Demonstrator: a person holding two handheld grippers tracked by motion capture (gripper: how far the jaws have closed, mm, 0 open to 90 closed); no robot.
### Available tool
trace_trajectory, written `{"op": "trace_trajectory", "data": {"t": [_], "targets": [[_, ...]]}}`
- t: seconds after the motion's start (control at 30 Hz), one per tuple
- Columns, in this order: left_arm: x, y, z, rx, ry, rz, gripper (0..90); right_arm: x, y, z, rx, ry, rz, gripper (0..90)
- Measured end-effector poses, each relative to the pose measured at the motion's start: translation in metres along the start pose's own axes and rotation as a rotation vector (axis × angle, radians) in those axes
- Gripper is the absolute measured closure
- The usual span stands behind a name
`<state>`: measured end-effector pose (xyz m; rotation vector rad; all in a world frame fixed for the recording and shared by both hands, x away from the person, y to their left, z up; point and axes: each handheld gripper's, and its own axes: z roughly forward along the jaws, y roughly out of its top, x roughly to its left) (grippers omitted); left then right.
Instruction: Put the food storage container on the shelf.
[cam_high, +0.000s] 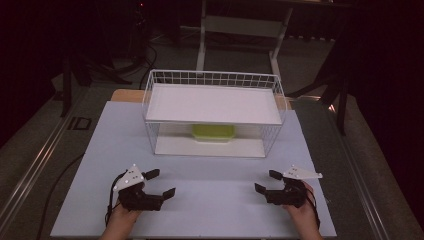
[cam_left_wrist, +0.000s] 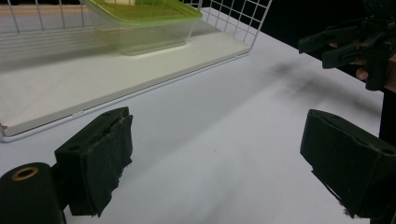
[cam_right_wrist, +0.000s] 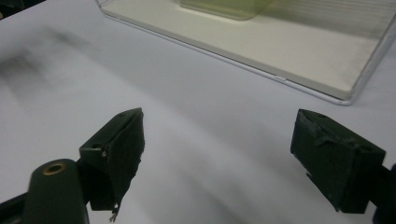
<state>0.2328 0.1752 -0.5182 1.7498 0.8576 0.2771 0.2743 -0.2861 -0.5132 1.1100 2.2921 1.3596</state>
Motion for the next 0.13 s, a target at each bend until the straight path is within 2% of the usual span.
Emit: {"op": "trace_trajectory", "data": {"t": [0.13], "targets": [[-0.0002,-0.0013,0.0021,0.004,-0.01,-0.011,10.1,-0.0018,-0.0013,0.0012,0.007,0.011,0.012,17.4]]}}
